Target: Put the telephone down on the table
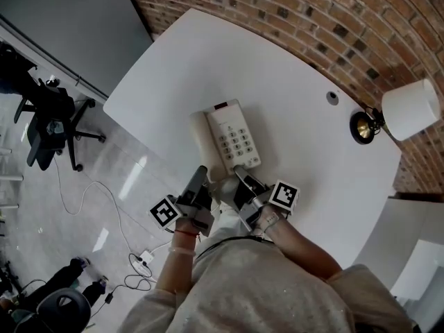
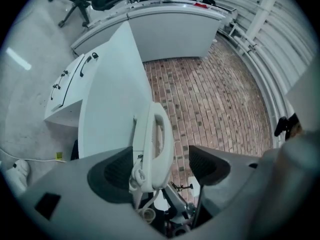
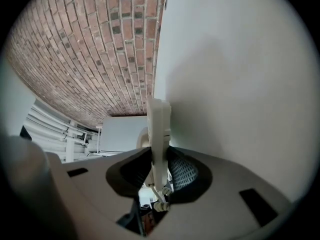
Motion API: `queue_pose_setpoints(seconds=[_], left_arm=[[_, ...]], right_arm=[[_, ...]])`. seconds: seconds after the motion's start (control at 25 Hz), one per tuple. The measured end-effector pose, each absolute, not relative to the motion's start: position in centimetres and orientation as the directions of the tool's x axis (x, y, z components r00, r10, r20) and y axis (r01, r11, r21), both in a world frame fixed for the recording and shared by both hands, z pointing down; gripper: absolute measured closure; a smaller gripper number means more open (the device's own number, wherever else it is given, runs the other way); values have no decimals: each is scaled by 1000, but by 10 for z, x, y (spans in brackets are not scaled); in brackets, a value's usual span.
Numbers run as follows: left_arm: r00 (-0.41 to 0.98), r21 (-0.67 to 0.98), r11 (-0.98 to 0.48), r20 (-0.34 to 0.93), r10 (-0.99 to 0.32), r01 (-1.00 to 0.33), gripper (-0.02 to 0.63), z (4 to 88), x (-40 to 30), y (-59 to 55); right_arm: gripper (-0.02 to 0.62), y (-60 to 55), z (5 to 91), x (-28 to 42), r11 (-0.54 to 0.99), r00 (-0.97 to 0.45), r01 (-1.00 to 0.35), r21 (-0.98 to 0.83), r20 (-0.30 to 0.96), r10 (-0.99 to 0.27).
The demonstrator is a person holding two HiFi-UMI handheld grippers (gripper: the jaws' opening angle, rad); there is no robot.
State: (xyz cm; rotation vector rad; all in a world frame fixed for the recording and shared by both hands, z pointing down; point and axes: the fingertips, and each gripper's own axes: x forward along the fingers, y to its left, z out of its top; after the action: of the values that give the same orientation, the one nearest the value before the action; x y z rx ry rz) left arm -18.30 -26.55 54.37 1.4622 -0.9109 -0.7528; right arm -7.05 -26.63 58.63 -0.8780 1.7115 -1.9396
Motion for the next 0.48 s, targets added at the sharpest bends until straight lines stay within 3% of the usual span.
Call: queue_pose_setpoints(seconds=[0.16,0.48], left_arm=[[426,998,21,44,-904,-57,267,547,-194,-267],[439,984,32,107,-892,-175,268,550,-209,-262]], right_arm=[[489,-265,589,-71,-163,-721,-107,-981,190,-666],[489,-265,595,-69,-204,-708,-120,-972,228,-668]])
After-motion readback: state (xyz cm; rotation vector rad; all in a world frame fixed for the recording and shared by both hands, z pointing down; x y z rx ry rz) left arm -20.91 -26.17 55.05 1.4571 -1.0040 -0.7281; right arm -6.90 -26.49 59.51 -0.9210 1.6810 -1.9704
